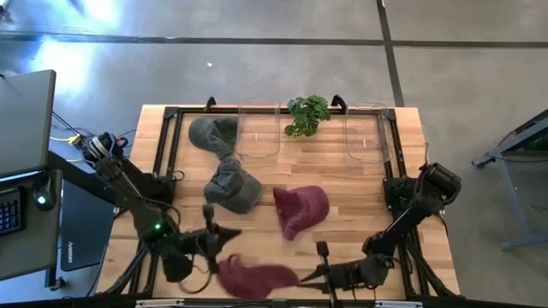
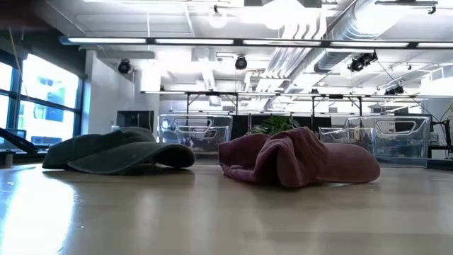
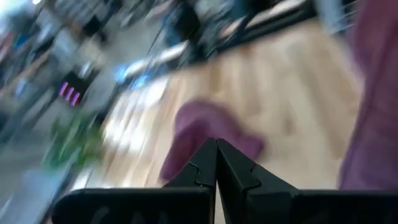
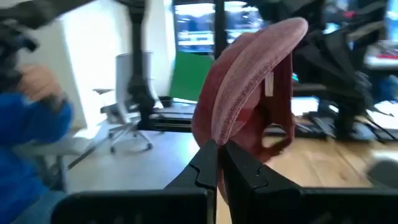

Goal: Pick & Place hat
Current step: Put the left red cap into the left transparent bin

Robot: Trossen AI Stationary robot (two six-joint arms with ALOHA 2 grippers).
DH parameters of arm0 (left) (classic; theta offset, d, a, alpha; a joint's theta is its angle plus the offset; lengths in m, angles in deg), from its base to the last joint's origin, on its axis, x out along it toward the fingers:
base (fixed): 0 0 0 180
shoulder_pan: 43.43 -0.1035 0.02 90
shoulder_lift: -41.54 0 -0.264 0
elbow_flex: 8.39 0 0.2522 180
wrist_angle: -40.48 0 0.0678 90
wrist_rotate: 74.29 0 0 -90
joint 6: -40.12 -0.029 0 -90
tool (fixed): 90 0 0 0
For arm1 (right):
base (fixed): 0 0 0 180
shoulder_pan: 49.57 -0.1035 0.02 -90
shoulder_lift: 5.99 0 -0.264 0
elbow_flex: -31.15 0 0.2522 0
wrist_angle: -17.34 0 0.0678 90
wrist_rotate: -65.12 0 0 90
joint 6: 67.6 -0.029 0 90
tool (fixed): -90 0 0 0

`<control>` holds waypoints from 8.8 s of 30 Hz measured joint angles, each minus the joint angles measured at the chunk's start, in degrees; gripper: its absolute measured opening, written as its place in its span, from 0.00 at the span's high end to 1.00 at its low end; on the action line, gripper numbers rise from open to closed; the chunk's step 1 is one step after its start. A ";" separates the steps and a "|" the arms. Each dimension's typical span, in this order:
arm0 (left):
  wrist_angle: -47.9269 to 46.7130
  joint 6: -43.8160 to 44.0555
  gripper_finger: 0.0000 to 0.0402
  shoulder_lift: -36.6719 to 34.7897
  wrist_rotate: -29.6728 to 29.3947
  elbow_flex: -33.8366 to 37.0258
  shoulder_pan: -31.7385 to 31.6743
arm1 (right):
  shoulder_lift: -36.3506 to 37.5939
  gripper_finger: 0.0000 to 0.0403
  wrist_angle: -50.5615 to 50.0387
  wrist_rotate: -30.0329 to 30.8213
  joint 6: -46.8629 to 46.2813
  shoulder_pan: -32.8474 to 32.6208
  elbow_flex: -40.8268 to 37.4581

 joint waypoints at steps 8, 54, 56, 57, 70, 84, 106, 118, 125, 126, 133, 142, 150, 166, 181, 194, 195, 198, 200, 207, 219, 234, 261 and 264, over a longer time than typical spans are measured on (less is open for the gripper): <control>-3.68 -12.65 1.00 -2.78 -8.20 -3.52 6.56 | -3.24 0.99 4.37 17.95 -2.64 0.29 0.04; 45.79 -21.24 0.56 1.09 46.33 17.42 -23.96 | 3.74 0.99 36.51 -0.55 28.37 12.12 -3.91; 50.25 -20.06 0.47 1.09 47.76 17.42 -26.36 | 4.42 0.99 36.56 1.00 30.77 10.81 -4.25; 52.73 -19.91 0.43 1.09 49.27 17.42 -27.48 | 4.53 0.99 36.56 1.37 32.01 10.34 -4.33; 83.58 -23.60 0.42 5.68 60.89 17.40 -29.49 | 4.57 0.99 36.58 -2.17 33.34 9.57 -4.31; 93.35 -23.34 0.43 10.27 57.60 17.40 -29.56 | 4.57 0.99 36.56 -5.59 32.67 9.70 -4.27; 82.50 -24.63 0.76 12.23 59.34 7.78 -28.65 | 4.56 0.98 35.02 -6.24 30.39 10.79 -4.23; 71.50 -21.30 0.99 9.03 60.77 7.80 -28.42 | 4.55 0.91 32.35 -1.17 29.85 10.57 -4.33; 37.89 -14.20 1.00 -2.39 44.84 6.76 -29.17 | 4.69 0.78 29.88 36.53 38.03 7.70 -4.43; 28.90 -11.62 1.00 -4.28 42.34 6.22 -29.70 | 5.40 0.76 30.39 41.87 39.70 7.40 -4.42; -12.34 7.34 1.00 -9.08 48.18 1.49 -37.15 | 8.44 0.63 30.30 51.69 42.74 4.58 -5.03; -7.21 7.15 1.00 -7.61 72.49 10.02 -40.59 | 8.92 0.60 29.28 52.53 43.94 2.69 -4.96; 5.92 13.97 1.00 -7.66 80.08 13.55 -40.71 | 8.90 0.62 18.94 38.55 39.31 2.56 -4.99; 8.44 17.23 1.00 -3.92 64.37 13.43 -38.01 | 8.11 0.84 -8.69 -3.48 5.04 23.04 0.19; 16.32 15.65 1.00 2.06 68.40 13.44 -34.99 | 6.52 0.99 -14.54 12.86 -3.56 25.58 0.30; 4.49 14.02 1.00 2.05 68.36 10.67 -33.23 | 12.37 0.99 -25.16 1.30 -8.03 25.09 0.28; 2.93 13.60 1.00 2.05 67.90 10.67 -33.23 | 13.68 0.99 -27.50 0.94 -8.71 24.42 0.30; 0.10 10.66 1.00 2.05 67.58 10.67 -33.18 | 17.42 0.96 -35.07 -0.46 -10.98 22.45 0.30; -1.11 7.44 1.00 2.05 68.05 10.67 -33.00 | 19.52 0.92 -38.97 -0.74 -11.56 21.70 0.30; -1.26 1.91 1.00 2.05 67.16 10.42 -30.17 | 21.06 0.70 -43.24 0.83 -13.35 26.14 0.35; -4.21 -5.54 1.00 2.05 59.31 5.16 -25.98 | 12.12 0.95 -36.74 -25.66 -17.64 37.07 0.28; -6.45 -10.01 1.00 2.05 47.69 5.16 -23.89 | 17.00 0.99 -40.84 -30.60 -15.12 33.71 0.28; -5.92 -20.24 1.00 2.05 45.69 5.18 -21.23 | 18.91 1.00 -34.08 -22.75 -6.81 25.35 0.35; -6.12 -19.50 1.00 2.05 45.74 5.18 -21.23 | 20.54 1.00 -35.95 -28.49 -6.18 22.43 0.35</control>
